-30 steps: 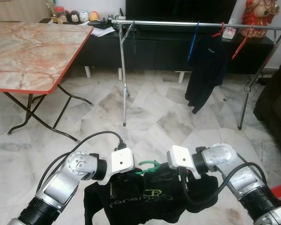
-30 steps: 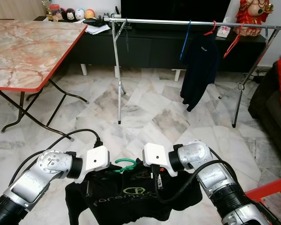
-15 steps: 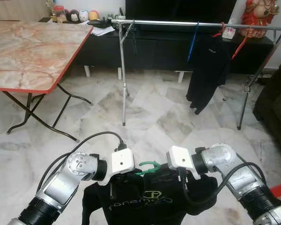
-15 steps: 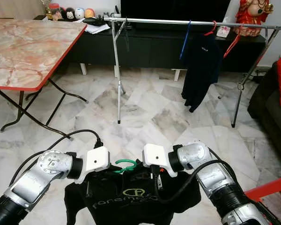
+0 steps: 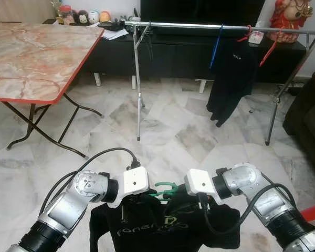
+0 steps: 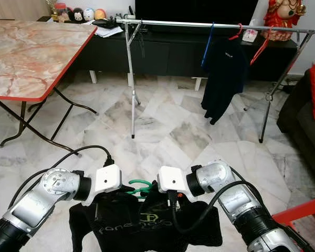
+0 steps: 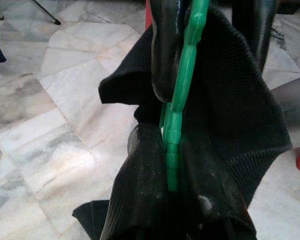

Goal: Hang hanger

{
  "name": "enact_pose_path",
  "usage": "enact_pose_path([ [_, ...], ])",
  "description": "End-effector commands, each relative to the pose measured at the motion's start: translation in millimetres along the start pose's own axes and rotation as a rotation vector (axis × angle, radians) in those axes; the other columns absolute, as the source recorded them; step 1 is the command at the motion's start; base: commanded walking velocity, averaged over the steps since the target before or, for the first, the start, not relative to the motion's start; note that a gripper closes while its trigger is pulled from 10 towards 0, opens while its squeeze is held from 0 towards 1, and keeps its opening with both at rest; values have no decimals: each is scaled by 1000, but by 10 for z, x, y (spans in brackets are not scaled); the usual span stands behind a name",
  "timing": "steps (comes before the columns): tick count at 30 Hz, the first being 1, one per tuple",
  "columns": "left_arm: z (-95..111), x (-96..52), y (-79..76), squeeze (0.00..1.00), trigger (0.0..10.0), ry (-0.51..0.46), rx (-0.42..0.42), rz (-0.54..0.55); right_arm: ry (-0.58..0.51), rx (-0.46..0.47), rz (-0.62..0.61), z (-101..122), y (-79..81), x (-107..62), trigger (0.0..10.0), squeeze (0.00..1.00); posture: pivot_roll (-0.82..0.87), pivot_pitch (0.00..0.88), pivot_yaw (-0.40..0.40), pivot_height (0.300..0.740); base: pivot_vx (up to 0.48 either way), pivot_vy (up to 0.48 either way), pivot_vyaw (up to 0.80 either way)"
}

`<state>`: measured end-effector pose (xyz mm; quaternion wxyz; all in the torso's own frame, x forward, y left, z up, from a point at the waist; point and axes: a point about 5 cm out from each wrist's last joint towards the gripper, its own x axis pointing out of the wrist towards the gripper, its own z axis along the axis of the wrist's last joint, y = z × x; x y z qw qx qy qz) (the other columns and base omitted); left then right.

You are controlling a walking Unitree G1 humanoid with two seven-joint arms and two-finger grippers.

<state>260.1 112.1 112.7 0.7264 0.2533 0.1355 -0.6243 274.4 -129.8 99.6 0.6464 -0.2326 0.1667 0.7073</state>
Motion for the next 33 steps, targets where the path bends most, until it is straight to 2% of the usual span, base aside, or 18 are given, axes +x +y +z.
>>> enact_pose_path([
  [1, 38, -169, 172, 0, 10000, 12, 25, 115, 63, 27, 66, -131, 86, 9, 10000, 1000, -54, 19, -78, 740, 0, 0, 0],
  [10, 26, -173, 175, 0, 10000, 17, 25, 115, 96, 10, -1, -159, 30, -56, 10000, 1000, -58, 20, -77, 740, 0, 0, 0],
  [11, 18, -174, 174, 0, 10000, 19, 25, 116, 101, -6, -35, -158, 6, -90, 10000, 722, -59, 20, -77, 740, 0, 0, 0],
  [12, 18, -174, 174, 0, 10000, 19, 25, 116, 101, -6, -35, -158, 6, -90, 10000, 722, -59, 20, -77, 740, 0, 0, 0],
  [13, 16, -174, 174, 0, 10000, 20, 24, 117, 102, -14, -47, -156, -3, -101, 10000, 0, -59, 20, -77, 740, 0, 0, 0],
  [14, 12, -174, 175, 0, 10000, 21, 23, 117, 95, -7, -86, -153, -28, -139, 10000, 0, -63, 20, -75, 740, 0, 0, 0],
  [23, 1, -174, 178, 0, 10000, 21, 22, 118, 94, 6, -168, -187, -34, -271, 10000, 0, -67, 21, -73, 740, 0, 0, 0],
  [33, -23, -197, 145, 0, 10000, 35, 19, 85, 82, -35, -387, -126, -242, -491, 10000, 0, -72, 21, -69, 740, 0, 0, 0],
])
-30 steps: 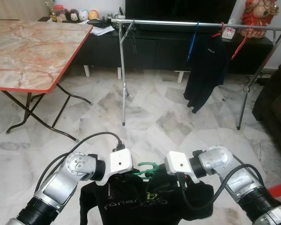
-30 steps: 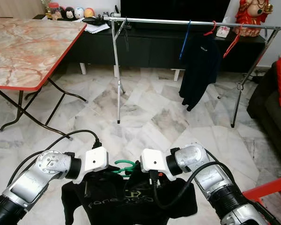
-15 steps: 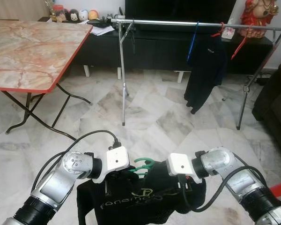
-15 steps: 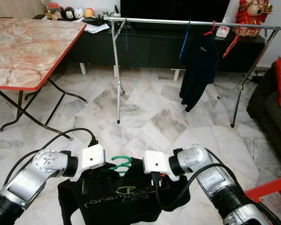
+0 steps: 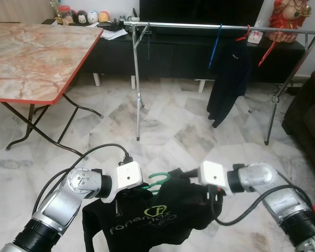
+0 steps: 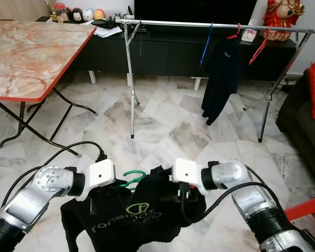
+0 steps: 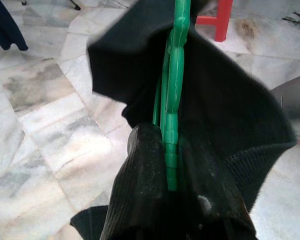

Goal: Hang hanger

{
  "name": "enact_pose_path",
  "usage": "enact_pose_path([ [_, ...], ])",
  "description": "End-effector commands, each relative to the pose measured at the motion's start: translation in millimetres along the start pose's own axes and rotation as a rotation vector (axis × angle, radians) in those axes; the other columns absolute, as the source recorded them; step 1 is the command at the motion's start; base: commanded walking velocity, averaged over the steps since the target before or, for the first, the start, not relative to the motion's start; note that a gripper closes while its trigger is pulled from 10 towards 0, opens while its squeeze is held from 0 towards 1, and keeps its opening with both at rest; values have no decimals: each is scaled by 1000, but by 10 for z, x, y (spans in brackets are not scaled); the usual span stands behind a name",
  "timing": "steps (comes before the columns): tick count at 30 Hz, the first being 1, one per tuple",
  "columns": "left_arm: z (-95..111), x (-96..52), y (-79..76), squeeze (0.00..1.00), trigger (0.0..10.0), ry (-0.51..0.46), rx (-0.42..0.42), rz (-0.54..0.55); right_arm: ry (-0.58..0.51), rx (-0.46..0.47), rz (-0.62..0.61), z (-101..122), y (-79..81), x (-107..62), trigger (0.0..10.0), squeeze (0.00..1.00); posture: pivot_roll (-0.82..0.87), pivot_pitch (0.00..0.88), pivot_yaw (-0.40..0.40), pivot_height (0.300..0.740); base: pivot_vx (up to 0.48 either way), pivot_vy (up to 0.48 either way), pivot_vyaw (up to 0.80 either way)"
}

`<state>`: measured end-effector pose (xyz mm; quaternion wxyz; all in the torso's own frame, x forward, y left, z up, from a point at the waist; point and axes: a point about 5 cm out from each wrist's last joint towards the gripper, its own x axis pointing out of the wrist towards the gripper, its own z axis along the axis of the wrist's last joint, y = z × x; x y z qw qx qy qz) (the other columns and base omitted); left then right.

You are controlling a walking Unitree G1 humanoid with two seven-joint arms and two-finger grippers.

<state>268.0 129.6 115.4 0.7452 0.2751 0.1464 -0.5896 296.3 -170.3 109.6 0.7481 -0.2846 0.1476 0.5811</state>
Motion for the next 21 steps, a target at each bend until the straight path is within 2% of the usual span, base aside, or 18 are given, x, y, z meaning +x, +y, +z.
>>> enact_pose_path([
  [1, 54, -50, 51, 0, 10000, -21, 19, 11, 3, -29, -53, 27, -87, -62, 10000, 0, -72, 21, -69, 740, 0, 0, 0],
  [5, 52, -47, 38, 0, 10000, -20, 16, -1, 12, -27, -81, 22, -121, -79, 10000, 0, -71, 20, -70, 740, 0, 0, 0],
  [7, 38, -73, 36, 0, 10000, -16, 11, -2, 48, -4, -1, -62, -14, -115, 10000, 0, -71, 20, -71, 740, 0, 0, 0],
  [12, -9, -143, 66, 0, 10000, -1, 1, 8, 87, 47, 58, -200, 114, -174, 10000, 0, -68, 19, -73, 740, 0, 0, 0],
  [21, -52, -212, 110, 0, 10000, 14, -6, 21, 128, 96, 35, -371, 179, -238, 10000, 0, -71, 21, -71, 740, 0, 0, 0],
])
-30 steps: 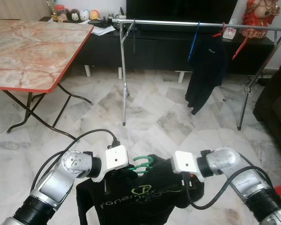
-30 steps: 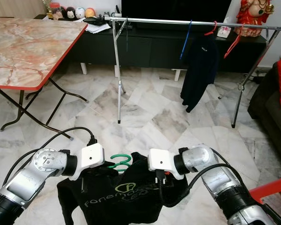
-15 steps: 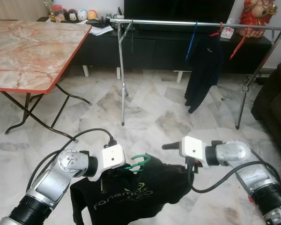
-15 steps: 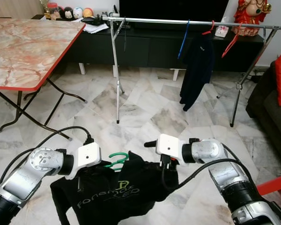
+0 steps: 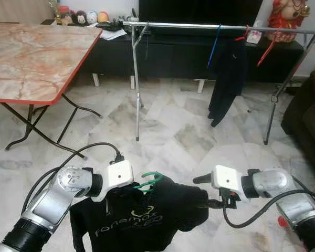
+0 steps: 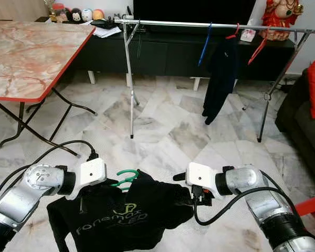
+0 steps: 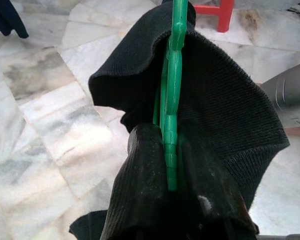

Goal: Hang hanger

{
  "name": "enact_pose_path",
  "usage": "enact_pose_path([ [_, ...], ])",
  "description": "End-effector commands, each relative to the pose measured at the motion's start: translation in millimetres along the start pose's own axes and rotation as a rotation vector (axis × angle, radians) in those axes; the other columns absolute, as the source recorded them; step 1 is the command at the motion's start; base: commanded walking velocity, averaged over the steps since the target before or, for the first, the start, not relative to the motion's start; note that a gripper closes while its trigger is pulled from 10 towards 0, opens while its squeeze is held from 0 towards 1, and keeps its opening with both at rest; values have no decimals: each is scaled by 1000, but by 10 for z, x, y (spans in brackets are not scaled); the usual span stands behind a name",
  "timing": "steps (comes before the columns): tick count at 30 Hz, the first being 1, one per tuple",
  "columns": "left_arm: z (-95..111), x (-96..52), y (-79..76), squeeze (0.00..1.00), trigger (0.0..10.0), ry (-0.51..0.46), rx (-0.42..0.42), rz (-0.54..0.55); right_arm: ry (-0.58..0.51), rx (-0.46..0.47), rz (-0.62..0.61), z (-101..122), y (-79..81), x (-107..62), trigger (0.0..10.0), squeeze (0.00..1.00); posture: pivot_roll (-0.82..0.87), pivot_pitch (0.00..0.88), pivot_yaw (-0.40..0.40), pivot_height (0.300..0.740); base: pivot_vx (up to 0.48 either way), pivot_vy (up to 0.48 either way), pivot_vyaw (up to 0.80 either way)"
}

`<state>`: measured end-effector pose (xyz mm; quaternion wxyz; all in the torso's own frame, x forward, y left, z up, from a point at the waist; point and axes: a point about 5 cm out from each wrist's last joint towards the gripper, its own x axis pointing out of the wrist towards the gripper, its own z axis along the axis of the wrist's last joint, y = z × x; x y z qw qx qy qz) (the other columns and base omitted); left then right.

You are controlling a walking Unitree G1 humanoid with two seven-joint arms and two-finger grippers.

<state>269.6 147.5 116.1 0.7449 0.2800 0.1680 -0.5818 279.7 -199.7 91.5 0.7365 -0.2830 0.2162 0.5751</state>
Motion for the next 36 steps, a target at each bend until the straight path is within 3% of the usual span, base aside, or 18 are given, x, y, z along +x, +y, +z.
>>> enact_pose_path([
  [1, 46, -73, 64, 0, 10000, -29, 14, 20, 20, 20, -9, -77, 19, -52, 10000, 0, -71, 21, -71, 740, 0, 0, 0],
  [6, 32, -134, 79, 0, 10000, -20, 7, 16, 137, 27, -40, -289, 44, -111, 10000, 0, -73, 22, -73, 740, 0, 0, 0],
  [17, 88, -169, 43, 0, 10000, -60, -22, -33, 124, 87, -166, -426, 18, 23, 10000, 0, -66, 23, -79, 740, 0, 0, 0],
  [36, 169, -147, -12, 0, 10000, -97, -34, -92, 124, 139, -151, -563, 125, 223, 10000, 0, -60, 24, -81, 740, 0, 0, 0],
])
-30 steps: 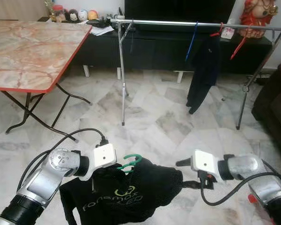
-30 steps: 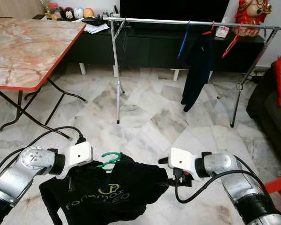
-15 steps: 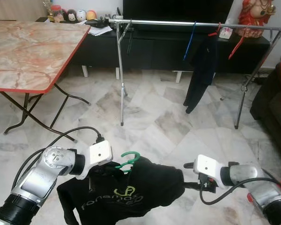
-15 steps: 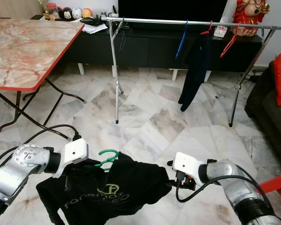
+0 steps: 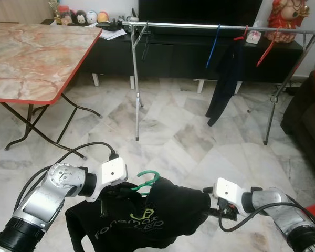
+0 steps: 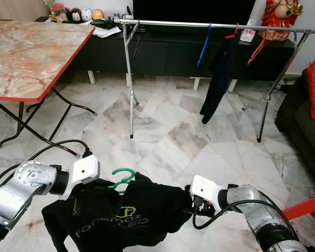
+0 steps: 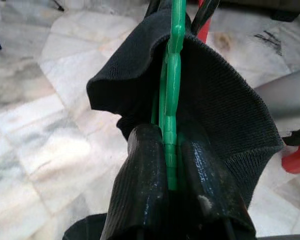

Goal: Hang hanger

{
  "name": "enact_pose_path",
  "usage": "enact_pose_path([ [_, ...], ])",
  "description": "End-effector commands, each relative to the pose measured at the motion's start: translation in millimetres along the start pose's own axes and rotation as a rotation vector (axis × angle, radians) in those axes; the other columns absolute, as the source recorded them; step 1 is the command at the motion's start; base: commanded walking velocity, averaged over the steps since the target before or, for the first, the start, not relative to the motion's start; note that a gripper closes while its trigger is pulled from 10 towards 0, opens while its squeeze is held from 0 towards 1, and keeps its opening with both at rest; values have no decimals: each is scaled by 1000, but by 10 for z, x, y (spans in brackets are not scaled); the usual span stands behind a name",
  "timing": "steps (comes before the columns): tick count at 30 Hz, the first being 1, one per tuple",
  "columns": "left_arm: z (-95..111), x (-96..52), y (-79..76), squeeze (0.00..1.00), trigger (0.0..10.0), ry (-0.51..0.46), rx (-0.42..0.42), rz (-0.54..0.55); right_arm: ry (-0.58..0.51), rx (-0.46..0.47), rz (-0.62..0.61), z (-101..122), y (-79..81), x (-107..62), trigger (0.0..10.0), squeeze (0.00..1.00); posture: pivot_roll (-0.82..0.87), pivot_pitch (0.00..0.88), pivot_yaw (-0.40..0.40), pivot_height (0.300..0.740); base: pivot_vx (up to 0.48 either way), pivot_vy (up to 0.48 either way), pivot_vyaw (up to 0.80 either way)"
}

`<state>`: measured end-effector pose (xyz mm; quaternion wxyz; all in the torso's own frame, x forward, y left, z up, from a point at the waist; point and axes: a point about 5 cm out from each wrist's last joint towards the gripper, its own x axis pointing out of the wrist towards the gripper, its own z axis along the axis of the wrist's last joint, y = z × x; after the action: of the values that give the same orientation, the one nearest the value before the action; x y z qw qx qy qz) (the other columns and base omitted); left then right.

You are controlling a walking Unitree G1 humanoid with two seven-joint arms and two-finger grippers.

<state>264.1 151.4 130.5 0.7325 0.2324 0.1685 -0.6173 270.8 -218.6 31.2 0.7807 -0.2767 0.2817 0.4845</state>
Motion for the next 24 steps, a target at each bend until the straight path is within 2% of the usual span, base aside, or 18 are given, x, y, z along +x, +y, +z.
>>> enact_pose_path([
  [1, 78, -13, -3, 0, 10000, -26, 19, -10, 1, -9, -6, 13, -27, -1, 10000, 0, -60, 24, -81, 740, 0, 0, 0],
  [9, 108, -14, -21, 0, 10000, -43, 11, -21, 15, -4, -45, -33, -15, 52, 10000, 0, -53, 23, -82, 740, 0, 0, 0],
  [10, 108, -16, -22, 0, 10000, -44, 10, -20, 14, -2, -48, -35, -14, 56, 8902, 0, -52, 24, -82, 740, 0, 0, 0],
  [11, 108, -17, -22, 0, 10000, -44, 10, -20, 12, -3, -47, -35, -12, 58, 8902, 0, -52, 24, -82, 740, 0, 0, 0],
  [12, 108, -18, -22, 0, 10000, -43, 9, -20, 11, -2, -50, -36, -14, 59, 2196, 0, -52, 24, -82, 740, 0, 0, 0],
  [13, 108, -18, -22, 0, 10000, -43, 9, -19, 9, 0, -52, -37, -15, 60, 0, 0, -52, 24, -82, 740, 0, 0, 0],
  [24, 110, -17, -19, 0, 10000, -42, 6, -18, -1, 7, -39, -43, 7, 86, 0, 0, -53, 26, -80, 740, 0, 0, 0],
])
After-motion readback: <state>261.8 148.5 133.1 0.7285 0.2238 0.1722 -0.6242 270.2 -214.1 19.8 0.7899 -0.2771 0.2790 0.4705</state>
